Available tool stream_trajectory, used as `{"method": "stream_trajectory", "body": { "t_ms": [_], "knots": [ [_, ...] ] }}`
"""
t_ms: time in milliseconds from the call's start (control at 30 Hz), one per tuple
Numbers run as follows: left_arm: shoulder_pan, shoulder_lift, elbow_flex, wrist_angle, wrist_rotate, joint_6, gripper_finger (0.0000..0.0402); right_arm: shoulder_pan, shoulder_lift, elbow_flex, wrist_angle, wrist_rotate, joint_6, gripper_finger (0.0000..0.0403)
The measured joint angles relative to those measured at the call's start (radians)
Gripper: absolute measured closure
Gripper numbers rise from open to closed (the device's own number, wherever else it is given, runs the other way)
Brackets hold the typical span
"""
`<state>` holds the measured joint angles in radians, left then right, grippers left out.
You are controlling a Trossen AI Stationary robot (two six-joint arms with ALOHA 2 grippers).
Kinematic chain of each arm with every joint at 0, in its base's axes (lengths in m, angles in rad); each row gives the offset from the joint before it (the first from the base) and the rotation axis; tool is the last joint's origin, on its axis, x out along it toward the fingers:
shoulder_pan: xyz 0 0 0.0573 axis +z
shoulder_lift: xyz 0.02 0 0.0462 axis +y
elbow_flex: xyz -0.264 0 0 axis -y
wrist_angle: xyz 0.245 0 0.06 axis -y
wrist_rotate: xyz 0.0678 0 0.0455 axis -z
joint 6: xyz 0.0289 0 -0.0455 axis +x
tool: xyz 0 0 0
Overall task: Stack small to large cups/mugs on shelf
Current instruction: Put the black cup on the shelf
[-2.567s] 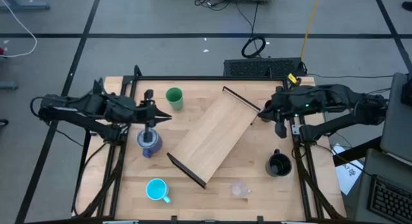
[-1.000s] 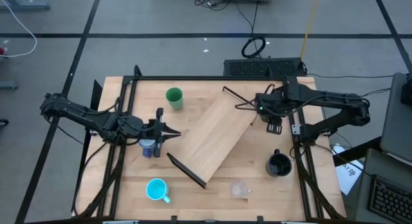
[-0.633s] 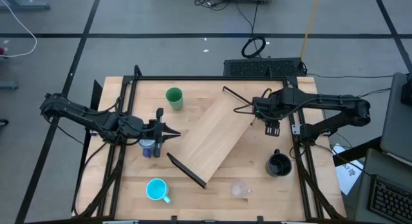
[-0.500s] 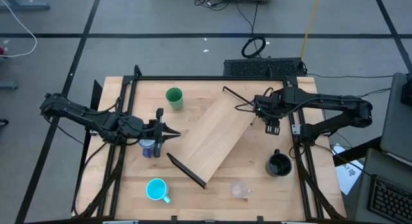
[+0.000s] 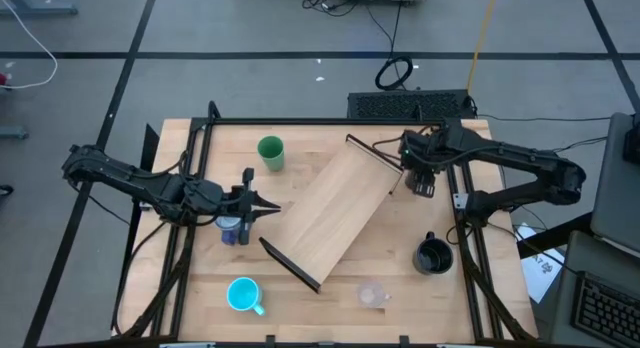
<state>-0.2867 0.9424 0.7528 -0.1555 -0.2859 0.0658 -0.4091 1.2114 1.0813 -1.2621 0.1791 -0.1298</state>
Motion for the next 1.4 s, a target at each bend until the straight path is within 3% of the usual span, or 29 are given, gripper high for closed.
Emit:
{"method": "stream_trajectory", "body": {
  "t_ms": [633, 1100, 1400],
  "knots": [
    [0.0, 0.0, 0.0, -0.007, 0.0, 0.001, 0.0371, -0.026, 0.0, -0.002, 0.017, -0.053, 0.068, 0.0255],
    [0.0, 0.0, 0.0, -0.006, 0.0, 0.005, 0.0371, -0.026, 0.0, -0.114, 0.084, -0.052, 0.088, 0.0256],
    [0.0, 0.0, 0.0, -0.006, 0.0, 0.008, 0.0371, -0.026, 0.0, -0.114, 0.051, -0.053, 0.083, 0.0305]
  ]
}}
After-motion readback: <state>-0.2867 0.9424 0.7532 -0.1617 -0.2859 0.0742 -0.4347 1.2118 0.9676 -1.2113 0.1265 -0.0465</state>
